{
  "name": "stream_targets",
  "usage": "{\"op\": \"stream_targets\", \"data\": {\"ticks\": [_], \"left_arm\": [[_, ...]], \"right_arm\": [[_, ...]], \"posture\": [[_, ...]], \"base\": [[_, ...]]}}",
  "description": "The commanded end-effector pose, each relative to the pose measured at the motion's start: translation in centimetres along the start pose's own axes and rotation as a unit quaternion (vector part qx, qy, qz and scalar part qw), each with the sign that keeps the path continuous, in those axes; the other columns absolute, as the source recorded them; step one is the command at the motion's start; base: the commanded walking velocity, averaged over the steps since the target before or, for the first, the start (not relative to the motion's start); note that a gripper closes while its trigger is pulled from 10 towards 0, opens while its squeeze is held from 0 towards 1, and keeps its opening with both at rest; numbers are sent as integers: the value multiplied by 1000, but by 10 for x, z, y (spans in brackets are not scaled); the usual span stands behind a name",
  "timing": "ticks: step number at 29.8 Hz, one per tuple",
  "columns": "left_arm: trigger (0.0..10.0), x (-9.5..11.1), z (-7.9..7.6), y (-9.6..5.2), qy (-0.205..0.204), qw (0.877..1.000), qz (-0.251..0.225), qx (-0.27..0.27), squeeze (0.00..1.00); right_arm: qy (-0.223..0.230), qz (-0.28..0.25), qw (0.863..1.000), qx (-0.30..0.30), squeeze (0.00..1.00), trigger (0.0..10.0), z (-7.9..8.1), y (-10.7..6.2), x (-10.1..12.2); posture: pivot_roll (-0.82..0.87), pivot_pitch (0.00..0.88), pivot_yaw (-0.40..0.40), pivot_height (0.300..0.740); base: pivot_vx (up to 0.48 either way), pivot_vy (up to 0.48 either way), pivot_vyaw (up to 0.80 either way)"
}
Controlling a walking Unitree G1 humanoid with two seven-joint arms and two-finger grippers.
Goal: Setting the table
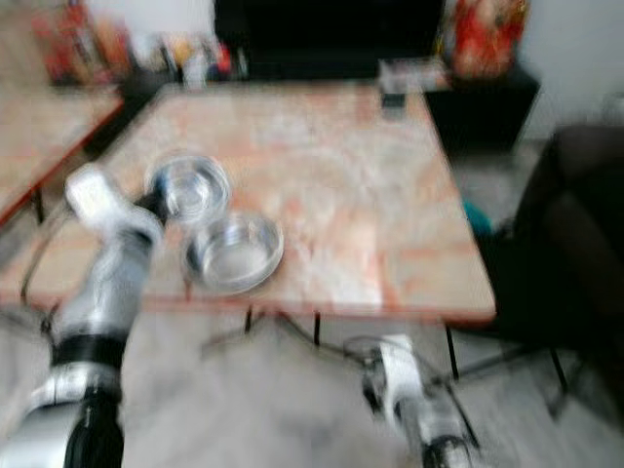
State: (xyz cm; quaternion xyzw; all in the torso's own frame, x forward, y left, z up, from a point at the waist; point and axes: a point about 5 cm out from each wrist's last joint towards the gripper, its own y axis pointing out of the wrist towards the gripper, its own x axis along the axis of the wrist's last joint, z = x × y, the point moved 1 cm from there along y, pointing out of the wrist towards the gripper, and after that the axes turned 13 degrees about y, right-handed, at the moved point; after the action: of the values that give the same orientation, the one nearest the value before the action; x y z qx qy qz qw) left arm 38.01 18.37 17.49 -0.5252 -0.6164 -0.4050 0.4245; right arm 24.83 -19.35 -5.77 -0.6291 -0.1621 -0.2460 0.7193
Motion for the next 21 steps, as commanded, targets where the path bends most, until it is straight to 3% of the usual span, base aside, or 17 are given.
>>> {"op": "stream_targets", "data": {"ticks": [1, 10, 19, 21], "left_arm": [[10000, 6, -10, 1, -2, 1000, -7, -16, 0], [10000, 5, -7, 0, -6, 1000, -1, -13, 0], [10000, -3, -9, -2, -18, 999, 37, -29, 0], [10000, -10, -3, -8, -45, 996, 72, -21, 0]], "right_arm": [[-3, 5, 1000, -10, 0, 10000, -6, -1, 0], [-3, 5, 1000, -11, 0, 10000, -7, -2, 1], [-4, 7, 1000, -10, 0, 10000, -7, -2, 1], [-6, 10, 1000, -8, 0, 10000, -7, -2, 1]], "posture": [[-31, 27, 55, 740], [-28, 36, 51, 740], [-25, 46, 49, 740], [-25, 49, 49, 740]], "base": [[315, 0, 0], [310, 0, 0], [0, 0, 0], [0, 0, 0]]}}
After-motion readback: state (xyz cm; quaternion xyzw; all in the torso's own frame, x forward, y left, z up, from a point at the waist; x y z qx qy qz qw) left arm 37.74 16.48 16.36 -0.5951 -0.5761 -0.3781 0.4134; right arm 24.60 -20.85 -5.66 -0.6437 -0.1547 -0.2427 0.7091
